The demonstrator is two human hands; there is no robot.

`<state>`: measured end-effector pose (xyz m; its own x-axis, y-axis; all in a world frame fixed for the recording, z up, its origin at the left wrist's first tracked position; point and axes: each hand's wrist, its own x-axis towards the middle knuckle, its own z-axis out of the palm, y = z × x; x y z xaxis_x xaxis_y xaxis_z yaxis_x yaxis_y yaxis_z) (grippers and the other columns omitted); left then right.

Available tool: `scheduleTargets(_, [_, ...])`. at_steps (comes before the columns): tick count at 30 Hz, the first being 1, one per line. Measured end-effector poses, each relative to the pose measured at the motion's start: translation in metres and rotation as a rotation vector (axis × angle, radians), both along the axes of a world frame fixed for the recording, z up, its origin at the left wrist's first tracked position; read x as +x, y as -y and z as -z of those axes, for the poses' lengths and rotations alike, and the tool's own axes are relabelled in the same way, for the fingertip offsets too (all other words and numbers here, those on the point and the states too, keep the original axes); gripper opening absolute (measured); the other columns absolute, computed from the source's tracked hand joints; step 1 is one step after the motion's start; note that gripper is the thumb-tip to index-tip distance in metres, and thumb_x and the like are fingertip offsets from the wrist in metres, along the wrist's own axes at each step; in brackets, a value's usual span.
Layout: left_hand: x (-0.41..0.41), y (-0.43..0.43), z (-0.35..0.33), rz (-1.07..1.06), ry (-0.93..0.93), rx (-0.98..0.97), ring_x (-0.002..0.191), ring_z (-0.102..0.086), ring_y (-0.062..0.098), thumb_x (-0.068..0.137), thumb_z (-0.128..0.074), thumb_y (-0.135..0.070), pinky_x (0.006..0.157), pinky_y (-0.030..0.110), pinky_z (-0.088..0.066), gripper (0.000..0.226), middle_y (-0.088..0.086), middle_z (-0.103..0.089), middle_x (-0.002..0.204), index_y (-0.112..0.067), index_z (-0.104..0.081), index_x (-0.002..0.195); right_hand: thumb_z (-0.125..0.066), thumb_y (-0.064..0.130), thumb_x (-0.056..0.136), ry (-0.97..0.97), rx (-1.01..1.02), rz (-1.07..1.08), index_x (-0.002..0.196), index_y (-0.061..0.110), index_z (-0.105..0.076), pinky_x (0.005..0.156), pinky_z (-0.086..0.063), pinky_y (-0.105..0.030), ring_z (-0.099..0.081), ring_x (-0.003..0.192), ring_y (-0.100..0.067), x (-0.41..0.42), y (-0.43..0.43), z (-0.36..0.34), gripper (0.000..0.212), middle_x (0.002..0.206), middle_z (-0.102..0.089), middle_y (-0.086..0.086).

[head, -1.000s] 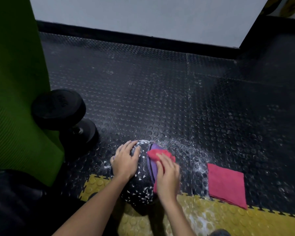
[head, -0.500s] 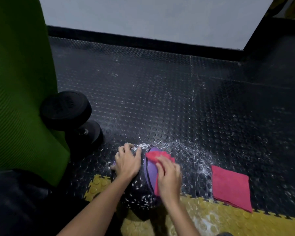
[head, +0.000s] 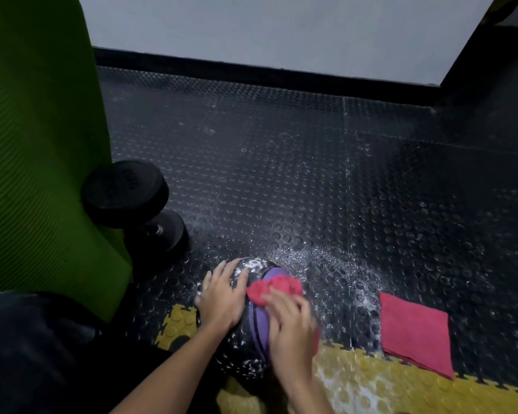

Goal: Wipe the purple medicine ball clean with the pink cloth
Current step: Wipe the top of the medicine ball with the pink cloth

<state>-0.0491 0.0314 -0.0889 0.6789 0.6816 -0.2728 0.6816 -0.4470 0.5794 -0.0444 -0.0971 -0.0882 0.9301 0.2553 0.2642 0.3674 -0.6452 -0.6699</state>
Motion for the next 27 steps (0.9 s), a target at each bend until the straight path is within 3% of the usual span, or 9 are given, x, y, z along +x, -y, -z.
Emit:
scheduleTargets(2, [-0.002, -0.004, 0.004, 0.028, 0.02, -0.007, 0.14, -0.024, 0.015, 0.094, -0.039, -0.051, 0.111, 0.05, -0.025, 0.044, -0.013, -0.031, 0.151, -0.041, -0.042, 0.137, -0.057, 0.021, 0.076, 0.146, -0.052, -0.094, 0.089, 0.034, -0.069, 0.07, -0.043, -0.029, -0.05, 0.093, -0.011, -0.022, 0.007, 0.002, 0.022, 0.099, -0.067, 0.019])
scheduleTargets(4, [-0.004, -0.005, 0.006, 0.045, 0.044, -0.005, 0.14, -0.025, 0.014, 0.094, -0.04, -0.05, 0.11, 0.049, -0.026, 0.043, -0.012, -0.034, 0.15, -0.04, -0.044, 0.136, -0.056, 0.022, 0.077, 0.129, -0.097, -0.12, 0.091, 0.035, -0.066, 0.071, -0.044, -0.03, -0.051, 0.096, -0.012, -0.011, 0.007, 0.001, 0.021, 0.103, -0.065, 0.022])
scheduleTargets(6, [-0.005, -0.005, 0.005, 0.042, 0.053, -0.001, 0.139, -0.026, 0.013, 0.095, -0.04, -0.049, 0.111, 0.048, -0.026, 0.042, -0.012, -0.035, 0.149, -0.04, -0.044, 0.136, -0.06, 0.017, 0.083, -0.019, -0.117, -0.087, 0.096, 0.034, -0.065, 0.078, -0.043, -0.033, -0.053, 0.098, -0.013, 0.019, 0.0, -0.008, 0.022, 0.106, -0.063, 0.022])
scheduleTargets(8, [-0.003, -0.004, 0.003, 0.036, 0.05, 0.006, 0.139, -0.026, 0.013, 0.095, -0.039, -0.049, 0.111, 0.049, -0.026, 0.043, -0.012, -0.034, 0.149, -0.039, -0.043, 0.137, -0.051, 0.021, 0.092, -0.247, -0.062, -0.082, 0.104, 0.032, -0.063, 0.086, -0.039, -0.03, -0.05, 0.1, -0.011, 0.046, -0.004, -0.02, 0.021, 0.103, -0.06, 0.019])
scheduleTargets(10, [-0.001, -0.004, 0.003, 0.036, 0.041, 0.011, 0.139, -0.027, 0.014, 0.095, -0.039, -0.05, 0.11, 0.049, -0.027, 0.043, -0.011, -0.034, 0.15, -0.039, -0.043, 0.137, -0.046, 0.023, 0.093, -0.326, -0.081, -0.056, 0.106, 0.03, -0.062, 0.091, -0.04, -0.033, -0.049, 0.098, -0.011, 0.053, -0.006, -0.021, 0.021, 0.095, -0.052, 0.019])
scheduleTargets(17, [-0.01, -0.014, 0.009, 0.091, 0.135, -0.026, 0.134, -0.035, 0.013, 0.083, -0.035, -0.058, 0.109, 0.042, -0.03, 0.053, -0.01, -0.043, 0.144, -0.039, -0.051, 0.13, -0.045, 0.024, 0.08, 0.147, -0.057, -0.163, 0.092, 0.036, -0.056, 0.076, -0.04, -0.029, -0.047, 0.103, -0.007, -0.025, 0.009, 0.008, 0.021, 0.103, -0.063, 0.024])
scheduleTargets(19, [-0.013, -0.013, 0.009, 0.107, 0.137, -0.016, 0.135, -0.033, 0.013, 0.088, -0.037, -0.055, 0.11, 0.04, -0.028, 0.048, -0.009, -0.042, 0.145, -0.039, -0.05, 0.131, -0.048, 0.019, 0.086, 0.016, -0.048, -0.076, 0.092, 0.036, -0.059, 0.076, -0.038, -0.027, -0.048, 0.099, -0.005, -0.001, 0.006, 0.006, 0.021, 0.103, -0.063, 0.022])
scheduleTargets(23, [-0.013, -0.007, 0.007, 0.096, 0.101, 0.02, 0.137, -0.029, 0.012, 0.095, -0.042, -0.048, 0.11, 0.046, -0.028, 0.04, -0.011, -0.037, 0.147, -0.041, -0.045, 0.134, -0.04, 0.026, 0.096, -0.623, 0.087, 0.139, 0.101, 0.025, -0.059, 0.065, -0.048, -0.033, -0.054, 0.072, -0.015, 0.066, 0.01, 0.015, 0.02, 0.087, -0.061, 0.006])
scheduleTargets(27, [-0.011, -0.009, 0.006, 0.114, 0.097, 0.018, 0.137, -0.03, 0.013, 0.094, -0.041, -0.049, 0.11, 0.046, -0.027, 0.041, -0.011, -0.037, 0.147, -0.041, -0.045, 0.134, -0.046, 0.029, 0.093, -0.518, -0.005, 0.043, 0.103, 0.029, -0.058, 0.084, -0.047, -0.034, -0.05, 0.088, -0.009, 0.046, 0.007, -0.001, 0.016, 0.096, -0.052, 0.02])
